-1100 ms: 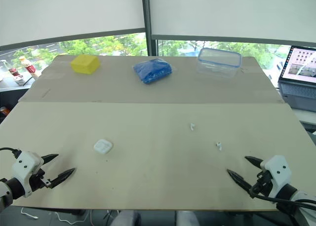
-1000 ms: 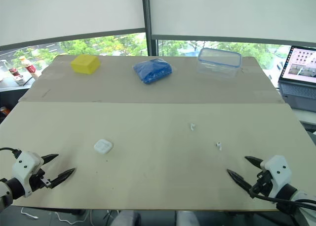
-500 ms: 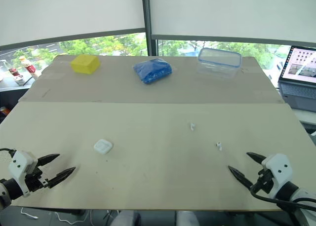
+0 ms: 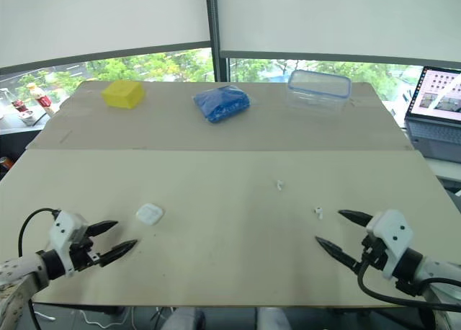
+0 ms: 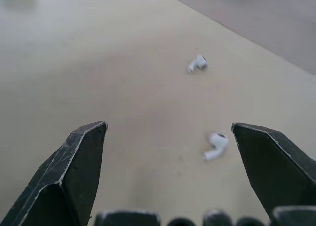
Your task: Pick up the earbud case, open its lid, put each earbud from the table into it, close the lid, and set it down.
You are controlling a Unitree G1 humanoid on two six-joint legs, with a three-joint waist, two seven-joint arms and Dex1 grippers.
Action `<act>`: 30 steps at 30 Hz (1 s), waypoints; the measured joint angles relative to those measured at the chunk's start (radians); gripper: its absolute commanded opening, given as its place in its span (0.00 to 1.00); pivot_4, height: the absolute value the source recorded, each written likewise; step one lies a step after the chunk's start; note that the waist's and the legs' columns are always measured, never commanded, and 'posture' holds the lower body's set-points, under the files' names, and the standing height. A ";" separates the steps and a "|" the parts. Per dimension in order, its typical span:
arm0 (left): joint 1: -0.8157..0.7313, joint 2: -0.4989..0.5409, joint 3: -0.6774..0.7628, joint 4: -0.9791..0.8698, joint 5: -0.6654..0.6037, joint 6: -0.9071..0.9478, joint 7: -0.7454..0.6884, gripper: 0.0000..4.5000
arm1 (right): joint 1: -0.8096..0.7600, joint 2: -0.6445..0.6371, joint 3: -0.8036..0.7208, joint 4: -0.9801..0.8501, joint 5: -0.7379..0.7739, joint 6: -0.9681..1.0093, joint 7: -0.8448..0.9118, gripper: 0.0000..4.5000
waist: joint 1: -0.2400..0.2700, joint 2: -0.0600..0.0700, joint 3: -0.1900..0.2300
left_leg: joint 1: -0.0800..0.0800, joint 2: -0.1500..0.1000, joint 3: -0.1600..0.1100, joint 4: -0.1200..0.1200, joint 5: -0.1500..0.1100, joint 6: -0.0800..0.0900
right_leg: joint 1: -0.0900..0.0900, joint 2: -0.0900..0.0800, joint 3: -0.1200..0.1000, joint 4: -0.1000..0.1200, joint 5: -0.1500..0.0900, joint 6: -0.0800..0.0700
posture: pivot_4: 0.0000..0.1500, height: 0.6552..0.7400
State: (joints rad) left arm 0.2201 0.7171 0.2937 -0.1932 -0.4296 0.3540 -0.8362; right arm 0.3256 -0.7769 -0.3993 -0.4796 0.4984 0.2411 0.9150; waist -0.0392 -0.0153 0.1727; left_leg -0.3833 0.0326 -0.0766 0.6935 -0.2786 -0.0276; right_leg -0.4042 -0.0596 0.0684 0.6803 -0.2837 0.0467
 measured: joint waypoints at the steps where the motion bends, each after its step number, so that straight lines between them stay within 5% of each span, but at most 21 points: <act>1: -0.012 -0.004 -0.007 0.000 0.004 0.004 0.011 1.00 | -0.010 -0.011 0.006 -0.026 0.017 0.024 0.002 0.99 | 0.000 0.000 0.000 | 0.000 0.000 0.000 0.000 0.000 0.000 | 0.000 0.000 0.000 0.000 0.000 0.000 | 1.00 0.36; 14: -0.202 -0.062 -0.129 0.057 0.056 0.062 0.070 1.00 | -0.268 -0.116 0.187 -0.163 0.156 0.237 0.043 0.99 | 0.031 0.000 0.000 | 0.001 -0.001 0.000 0.001 0.000 0.000 | 0.001 -0.001 0.000 0.000 0.000 0.000 | 1.00 0.36; 23: -0.262 -0.073 -0.180 0.077 0.087 0.084 0.076 1.00 | -0.308 -0.116 0.225 -0.141 0.152 0.244 0.084 0.99 | 0.034 0.002 -0.001 | 0.002 -0.001 0.000 0.001 0.000 0.000 | 0.002 -0.001 0.000 0.000 0.000 0.000 | 1.00 0.36; 28: -0.262 -0.046 -0.186 0.080 0.096 0.086 0.059 0.61 | -0.304 -0.116 0.226 -0.139 0.152 0.243 0.088 1.00 | 0.030 0.002 -0.001 | 0.002 -0.001 0.000 0.001 0.000 0.000 | 0.002 -0.001 0.000 0.000 0.000 0.001 | 1.00 0.36; 30: -0.258 -0.035 -0.187 0.080 0.095 0.086 0.039 0.56 | -0.301 -0.116 0.226 -0.139 0.152 0.243 0.090 1.00 | 0.028 0.002 -0.001 | 0.002 -0.001 0.000 0.001 0.000 0.000 | 0.002 -0.001 0.000 -0.001 0.000 0.001 | 1.00 0.36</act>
State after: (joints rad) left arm -0.0378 0.6823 0.1071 -0.1132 -0.3341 0.4405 -0.7972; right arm 0.0249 -0.8927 -0.1736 -0.6189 0.6499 0.4845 1.0046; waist -0.0110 -0.0130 0.1713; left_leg -0.3818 0.0314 -0.0768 0.6940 -0.2786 -0.0276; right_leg -0.4027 -0.0605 0.0680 0.6798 -0.2834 0.0473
